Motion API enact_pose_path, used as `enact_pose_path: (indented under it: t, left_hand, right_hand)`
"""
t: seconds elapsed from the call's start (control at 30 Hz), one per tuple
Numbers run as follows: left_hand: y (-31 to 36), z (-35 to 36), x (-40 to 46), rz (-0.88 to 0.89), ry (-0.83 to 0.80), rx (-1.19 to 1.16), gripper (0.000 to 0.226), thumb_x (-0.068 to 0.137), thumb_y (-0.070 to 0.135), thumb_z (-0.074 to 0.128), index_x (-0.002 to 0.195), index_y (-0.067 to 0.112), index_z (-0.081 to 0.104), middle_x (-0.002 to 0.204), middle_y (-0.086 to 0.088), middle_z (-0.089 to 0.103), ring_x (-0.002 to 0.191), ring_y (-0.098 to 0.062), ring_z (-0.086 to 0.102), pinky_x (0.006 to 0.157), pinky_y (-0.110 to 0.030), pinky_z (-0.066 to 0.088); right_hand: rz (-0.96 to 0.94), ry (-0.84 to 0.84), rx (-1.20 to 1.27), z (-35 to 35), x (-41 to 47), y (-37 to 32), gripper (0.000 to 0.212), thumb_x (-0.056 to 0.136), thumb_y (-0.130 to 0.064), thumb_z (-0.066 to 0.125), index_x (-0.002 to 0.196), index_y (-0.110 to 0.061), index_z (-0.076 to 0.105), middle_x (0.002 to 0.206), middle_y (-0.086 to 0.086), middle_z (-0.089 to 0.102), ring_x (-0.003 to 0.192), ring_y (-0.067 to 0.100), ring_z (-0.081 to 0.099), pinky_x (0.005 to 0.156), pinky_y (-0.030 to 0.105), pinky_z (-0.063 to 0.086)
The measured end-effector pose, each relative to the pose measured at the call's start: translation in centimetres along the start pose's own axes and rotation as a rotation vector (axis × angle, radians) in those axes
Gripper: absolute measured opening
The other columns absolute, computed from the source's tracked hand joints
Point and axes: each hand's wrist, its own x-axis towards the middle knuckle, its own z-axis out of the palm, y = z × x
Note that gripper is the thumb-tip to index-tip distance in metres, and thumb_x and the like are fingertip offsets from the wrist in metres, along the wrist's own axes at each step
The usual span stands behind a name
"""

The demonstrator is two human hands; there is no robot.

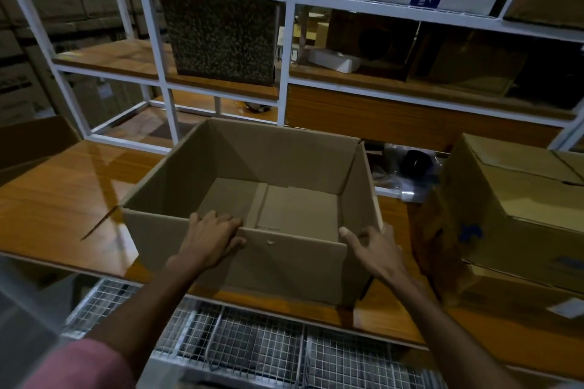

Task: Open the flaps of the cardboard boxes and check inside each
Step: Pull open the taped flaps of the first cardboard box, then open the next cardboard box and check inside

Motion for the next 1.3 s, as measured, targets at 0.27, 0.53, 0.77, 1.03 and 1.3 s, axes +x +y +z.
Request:
enact_pose_path:
  t: [0.27,0.53,0.77,1.03,1.3]
  left_hand:
    - [0.5,0.1,0.1,-0.037,0.027,-0.094,0.026,0.094,0.054,0.057,0.111,0.035,0.063,0.113,0.007,0.067,0.111,-0.019,0.054,0.085,-0.042,0.027]
    - [4.3,0.4,-1.4,-0.013,0.084,-0.153,0.021,0.091,0.051,0.062,0.098,0.031,0.065,0.106,0.008,0.069,0.109,-0.019,0.052,0.080,-0.040,0.021]
    - [5.8,0.7,-2.3,0.007,0.087,-0.145,0.022,0.091,0.051,0.063,0.094,0.029,0.063,0.103,0.008,0.068,0.107,-0.020,0.054,0.087,-0.042,0.028]
    - [6.4,0.0,-3.2,0.017,0.058,-0.116,0.022,0.092,0.049,0.062,0.101,0.028,0.065,0.105,0.004,0.069,0.109,-0.023,0.056,0.080,-0.039,0.026]
    - [14.0,-0.4,-3.5,-0.031,0.049,-0.230,0.078,0.086,0.075,0.014,0.135,0.030,0.056,0.139,0.001,0.057,0.130,-0.024,0.046,0.112,-0.047,0.024]
  right_hand:
    - [-0.156,0.063,-0.064,0.5,-1.9,2.3,0.048,0.077,-0.064,0.071,0.093,-0.019,0.064,0.153,0.011,0.029,0.121,0.026,0.050,0.089,0.032,0.048]
    - [-0.093,0.110,-0.058,-1.1,-4.6,5.3,0.048,0.079,-0.058,0.072,0.095,-0.014,0.067,0.143,0.011,0.040,0.114,0.026,0.053,0.077,0.026,0.035]
    - [-0.100,0.136,-0.071,-1.4,-6.0,7.2,0.051,0.079,-0.062,0.070,0.095,-0.014,0.068,0.146,0.008,0.037,0.120,0.027,0.051,0.090,0.036,0.045]
    - [-0.110,0.114,-0.095,-1.4,-6.5,8.6,0.056,0.079,-0.071,0.063,0.101,-0.019,0.065,0.155,0.009,0.027,0.123,0.030,0.051,0.094,0.043,0.049]
    - [-0.238,0.071,0.076,-1.6,-7.1,11.2,0.091,0.083,-0.076,0.051,0.155,-0.028,0.022,0.166,0.008,0.002,0.149,0.034,0.023,0.111,0.051,0.036]
